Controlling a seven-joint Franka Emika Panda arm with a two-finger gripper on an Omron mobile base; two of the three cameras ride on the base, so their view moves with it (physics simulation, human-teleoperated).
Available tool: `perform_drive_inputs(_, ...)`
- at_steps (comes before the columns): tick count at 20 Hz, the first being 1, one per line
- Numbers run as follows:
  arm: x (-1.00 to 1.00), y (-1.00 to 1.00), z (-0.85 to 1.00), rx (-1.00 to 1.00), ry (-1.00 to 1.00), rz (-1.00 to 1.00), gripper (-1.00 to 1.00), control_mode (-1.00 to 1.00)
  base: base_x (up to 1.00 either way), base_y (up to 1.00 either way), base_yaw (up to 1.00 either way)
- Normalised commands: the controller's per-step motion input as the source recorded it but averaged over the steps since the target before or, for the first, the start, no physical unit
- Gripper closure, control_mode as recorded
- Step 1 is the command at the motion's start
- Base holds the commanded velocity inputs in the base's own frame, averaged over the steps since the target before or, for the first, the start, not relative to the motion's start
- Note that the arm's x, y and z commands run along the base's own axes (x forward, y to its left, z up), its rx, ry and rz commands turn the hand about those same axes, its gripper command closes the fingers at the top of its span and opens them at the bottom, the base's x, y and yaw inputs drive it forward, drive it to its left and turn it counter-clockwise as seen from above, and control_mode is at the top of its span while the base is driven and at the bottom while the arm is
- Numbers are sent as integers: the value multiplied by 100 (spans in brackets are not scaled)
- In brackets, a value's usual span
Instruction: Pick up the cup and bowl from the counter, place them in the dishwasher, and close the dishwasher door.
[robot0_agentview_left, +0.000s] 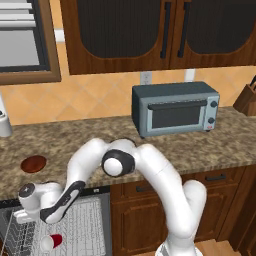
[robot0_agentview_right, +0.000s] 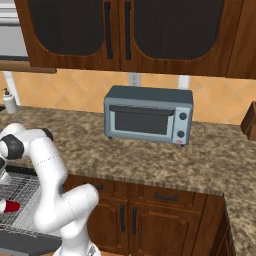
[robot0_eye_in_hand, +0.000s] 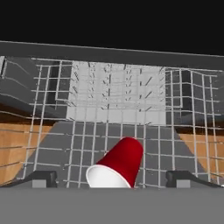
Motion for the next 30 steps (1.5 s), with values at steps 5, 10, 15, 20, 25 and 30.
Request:
perform_drive_inputs(5, -21, -5, 100, 14, -6, 0, -100, -100, 0, 0, 0)
perform_drive_inputs(10, -2, -5, 100, 7, 0, 0, -100, -100, 0, 0, 0)
perform_drive_inputs(15, 0, -1, 100, 4, 0, 2, -100, -100, 0, 0, 0)
perform_drive_inputs(20, 21, -12, 91, 0, 5, 15, -100, -100, 0, 0, 0)
perform_drive_inputs(25, 28, -23, 66, -4, 9, 1, -100, -100, 0, 0, 0)
perform_drive_inputs(30, 67, 3, 35, -2, 9, -17, -100, -100, 0, 0, 0)
